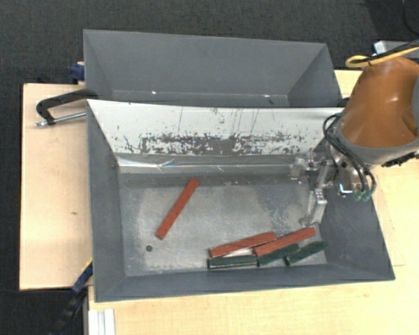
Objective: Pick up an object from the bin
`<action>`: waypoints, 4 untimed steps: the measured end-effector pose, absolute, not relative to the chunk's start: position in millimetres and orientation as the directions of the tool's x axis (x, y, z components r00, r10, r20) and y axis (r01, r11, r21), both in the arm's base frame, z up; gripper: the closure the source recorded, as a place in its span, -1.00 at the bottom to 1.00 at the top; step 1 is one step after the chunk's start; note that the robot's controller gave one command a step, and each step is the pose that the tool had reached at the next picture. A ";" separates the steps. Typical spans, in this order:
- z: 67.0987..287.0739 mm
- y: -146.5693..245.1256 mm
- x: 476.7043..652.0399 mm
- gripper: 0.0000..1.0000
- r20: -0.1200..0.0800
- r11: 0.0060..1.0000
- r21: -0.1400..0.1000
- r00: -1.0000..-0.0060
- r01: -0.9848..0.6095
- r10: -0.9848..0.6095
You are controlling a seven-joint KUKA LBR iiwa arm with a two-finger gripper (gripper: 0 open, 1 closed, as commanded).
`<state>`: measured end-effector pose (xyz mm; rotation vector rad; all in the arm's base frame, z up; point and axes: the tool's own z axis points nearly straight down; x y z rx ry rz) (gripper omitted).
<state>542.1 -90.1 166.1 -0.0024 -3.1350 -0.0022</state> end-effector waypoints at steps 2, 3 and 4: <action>147.8 -90.7 536.2 -1.00 -0.009 0.997 -0.001 -0.997 -0.076 -0.076; 92.3 -119.4 534.7 -1.00 -0.006 0.967 -0.001 -0.967 -0.256 -0.256; 71.0 -118.8 511.0 -1.00 0.003 0.942 -0.001 -0.942 -0.336 -0.336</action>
Offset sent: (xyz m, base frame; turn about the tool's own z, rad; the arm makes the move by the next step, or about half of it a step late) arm -0.0373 -0.0053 -0.0961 -0.2939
